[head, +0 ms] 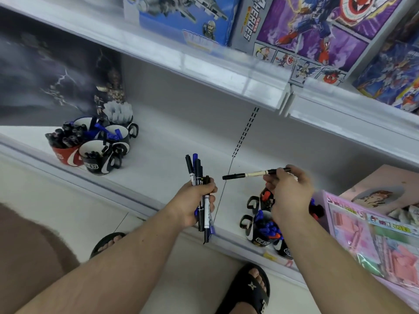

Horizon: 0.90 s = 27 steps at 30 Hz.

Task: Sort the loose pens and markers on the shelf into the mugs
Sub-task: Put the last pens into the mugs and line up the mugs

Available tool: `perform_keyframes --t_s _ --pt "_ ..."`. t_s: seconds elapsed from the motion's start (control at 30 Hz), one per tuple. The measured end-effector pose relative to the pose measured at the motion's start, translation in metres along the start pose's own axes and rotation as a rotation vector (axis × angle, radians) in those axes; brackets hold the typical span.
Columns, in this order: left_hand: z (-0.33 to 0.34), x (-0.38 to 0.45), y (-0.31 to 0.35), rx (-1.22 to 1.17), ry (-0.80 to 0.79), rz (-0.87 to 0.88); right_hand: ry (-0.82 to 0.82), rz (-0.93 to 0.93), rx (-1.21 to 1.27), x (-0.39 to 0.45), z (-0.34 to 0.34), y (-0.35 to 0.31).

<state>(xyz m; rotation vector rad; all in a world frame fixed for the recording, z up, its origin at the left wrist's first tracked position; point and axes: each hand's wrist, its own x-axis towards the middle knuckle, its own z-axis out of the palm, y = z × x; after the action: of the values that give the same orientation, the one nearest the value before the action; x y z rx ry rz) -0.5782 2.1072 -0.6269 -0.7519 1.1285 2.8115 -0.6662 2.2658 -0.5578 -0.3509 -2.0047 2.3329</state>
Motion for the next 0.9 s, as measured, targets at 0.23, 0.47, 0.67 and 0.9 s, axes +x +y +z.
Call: perform_keyframes --t_s 0.23,0.47,0.67,0.9 --pt "-0.053 -0.011 0.034 -0.131 0.152 0.141 -0.160 0.091 0.035 -0.028 0.074 0.022" --pt "-0.103 -0.012 0.068 -0.267 0.286 0.253 -0.288 0.149 -0.011 -0.049 0.141 0.042" --pt "-0.145 -0.010 0.090 -0.343 0.375 0.318 -0.359 0.176 -0.077 -0.053 0.190 0.059" --pt "-0.198 -0.008 0.115 -0.435 0.499 0.375 -0.428 0.116 -0.151 -0.055 0.241 0.081"
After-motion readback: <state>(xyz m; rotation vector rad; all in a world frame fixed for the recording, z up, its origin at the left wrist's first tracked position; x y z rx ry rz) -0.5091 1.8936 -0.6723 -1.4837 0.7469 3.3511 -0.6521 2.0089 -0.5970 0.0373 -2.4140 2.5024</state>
